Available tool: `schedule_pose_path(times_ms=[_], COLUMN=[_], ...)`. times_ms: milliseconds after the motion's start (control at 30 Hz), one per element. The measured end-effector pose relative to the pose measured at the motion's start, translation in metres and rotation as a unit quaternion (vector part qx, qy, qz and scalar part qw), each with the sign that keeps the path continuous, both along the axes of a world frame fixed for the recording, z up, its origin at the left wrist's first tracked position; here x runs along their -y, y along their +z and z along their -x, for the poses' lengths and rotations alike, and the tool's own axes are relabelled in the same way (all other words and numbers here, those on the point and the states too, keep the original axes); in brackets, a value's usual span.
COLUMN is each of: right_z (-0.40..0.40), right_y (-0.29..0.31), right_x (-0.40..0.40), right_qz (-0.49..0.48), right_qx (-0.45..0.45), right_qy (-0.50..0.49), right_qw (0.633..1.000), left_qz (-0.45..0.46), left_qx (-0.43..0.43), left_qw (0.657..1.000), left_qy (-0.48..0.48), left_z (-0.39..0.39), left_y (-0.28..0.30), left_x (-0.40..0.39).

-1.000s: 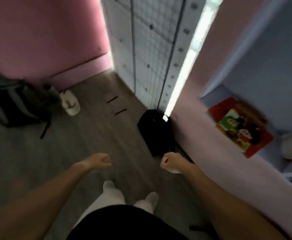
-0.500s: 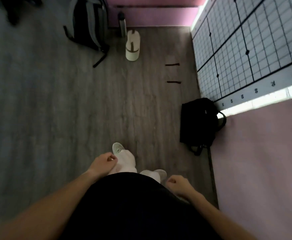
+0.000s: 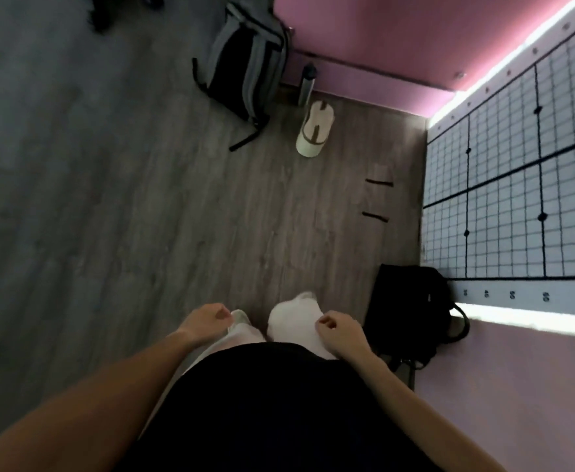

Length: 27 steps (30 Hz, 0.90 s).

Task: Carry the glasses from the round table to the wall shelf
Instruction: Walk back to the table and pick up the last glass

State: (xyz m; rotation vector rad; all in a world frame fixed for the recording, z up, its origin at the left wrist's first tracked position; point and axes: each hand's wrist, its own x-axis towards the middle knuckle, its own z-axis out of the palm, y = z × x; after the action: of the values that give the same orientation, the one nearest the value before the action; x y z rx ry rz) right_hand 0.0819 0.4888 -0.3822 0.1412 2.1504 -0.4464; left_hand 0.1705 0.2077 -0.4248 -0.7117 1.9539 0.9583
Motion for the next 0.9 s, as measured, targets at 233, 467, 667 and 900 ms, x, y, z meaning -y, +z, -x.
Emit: schedule_pose_path(times_ms=[233, 467, 667, 900], right_z=[0.119, 0.289, 0.399, 0.443], right_y=[-0.017, -0.006, 0.003, -0.01], right_x=[0.063, 0.133, 0.199, 0.297], right_qz=[0.029, 0.024, -0.007, -0.023], right_qx=[0.034, 0.03, 0.024, 0.06], right_qy=[0.071, 0.189, 0.313, 0.379], right_qw=[0.996, 0.981, 0.949, 0.923], left_qz=[-0.005, 0.053, 0.089, -0.01], left_qx=[0.048, 0.033, -0.054, -0.053], left_qw=[0.997, 0.987, 0.963, 0.954], left_qy=[0.064, 0.146, 0.247, 0.293], left_z=[0.048, 0.164, 0.27, 0.309], left_y=[-0.008, 0.008, 0.035, 0.035], left_x=[0.028, 0.088, 0.136, 0.173])
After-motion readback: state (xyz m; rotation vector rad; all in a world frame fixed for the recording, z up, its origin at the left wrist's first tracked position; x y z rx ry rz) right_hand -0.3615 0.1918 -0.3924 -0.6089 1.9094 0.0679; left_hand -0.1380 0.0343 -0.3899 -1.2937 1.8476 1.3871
